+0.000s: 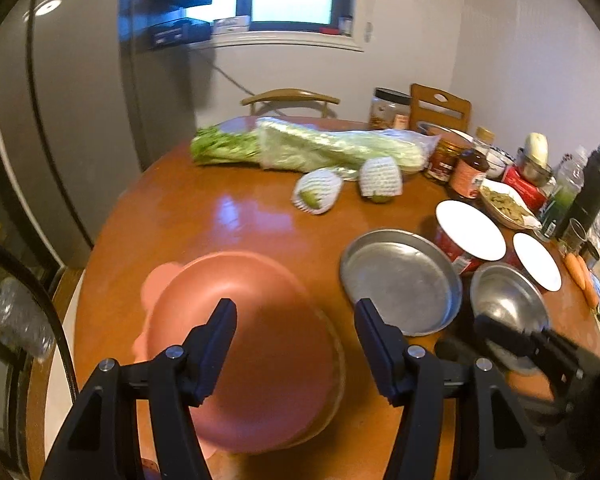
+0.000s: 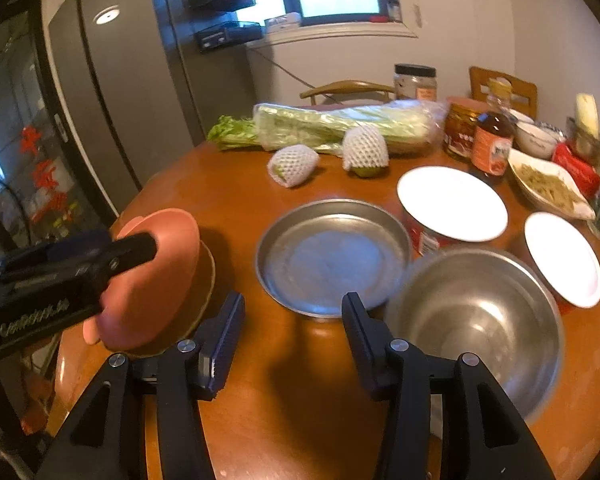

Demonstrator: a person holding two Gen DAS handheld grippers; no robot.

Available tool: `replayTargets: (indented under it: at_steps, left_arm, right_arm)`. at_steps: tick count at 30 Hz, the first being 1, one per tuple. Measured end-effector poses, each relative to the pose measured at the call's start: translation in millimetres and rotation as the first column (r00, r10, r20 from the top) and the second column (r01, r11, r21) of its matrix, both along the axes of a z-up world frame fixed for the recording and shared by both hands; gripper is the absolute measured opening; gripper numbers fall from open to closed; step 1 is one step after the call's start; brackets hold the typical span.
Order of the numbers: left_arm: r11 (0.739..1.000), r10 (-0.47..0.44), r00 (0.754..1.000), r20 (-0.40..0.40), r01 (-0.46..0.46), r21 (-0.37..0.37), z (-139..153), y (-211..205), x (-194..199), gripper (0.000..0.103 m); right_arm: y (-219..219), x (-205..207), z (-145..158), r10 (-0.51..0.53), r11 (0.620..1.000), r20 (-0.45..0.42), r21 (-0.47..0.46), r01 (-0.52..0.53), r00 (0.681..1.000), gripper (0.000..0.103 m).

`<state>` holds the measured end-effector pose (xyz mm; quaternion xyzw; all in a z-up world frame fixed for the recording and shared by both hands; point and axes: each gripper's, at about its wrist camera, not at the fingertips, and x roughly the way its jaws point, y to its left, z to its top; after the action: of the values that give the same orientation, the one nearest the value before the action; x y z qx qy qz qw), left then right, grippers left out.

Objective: Organize plates and bowls
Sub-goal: 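Lower the pink plate onto the shell plate and open the left tool, then move the left tool to the shallow steel pan and grasp its rim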

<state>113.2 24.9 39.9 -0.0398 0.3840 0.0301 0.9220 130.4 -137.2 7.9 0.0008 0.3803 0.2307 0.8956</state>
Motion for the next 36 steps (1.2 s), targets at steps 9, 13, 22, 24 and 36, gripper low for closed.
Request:
replayTargets:
  at_steps: [9, 13, 22, 24, 36]
  left_arm:
    - [0.998, -0.063, 0.996, -0.055, 0.063, 0.005, -2.1, -19.8, 45.2, 0.069]
    - [0.996, -0.089, 0.992, -0.089, 0.09, 0.009, -7.9, -24.6, 66.7, 0.069]
    - [0.989, -0.137, 0.98, -0.142, 0.142, 0.03, -19.7, -35.0, 106.5, 0.069]
    - [0.987, -0.152, 0.976, -0.157, 0.159, 0.03, -22.8, -37.1, 111.9, 0.069]
    - [0.982, -0.188, 0.957, -0.221, 0.191, -0.011, -41.1, -36.5, 131.5, 0.065]
  right_arm:
    - [-11.3, -6.3, -16.1, -0.045, 0.998, -0.083, 0.039, 0.048, 0.996, 0.052]
    - [-12.2, -1.1, -24.5, -0.084, 0.994, -0.125, 0.059, 0.092, 0.989, 0.053]
    - [-2.1, 7.9, -23.7, -0.133, 0.988, -0.138, 0.066, 0.143, 0.981, 0.054]
    - [2.2, 11.6, -24.4, -0.149, 0.986, -0.144, 0.048, 0.158, 0.978, 0.054]
    - [3.0, 35.1, -7.9, -0.224, 0.974, -0.069, -0.035, 0.222, 0.972, 0.054]
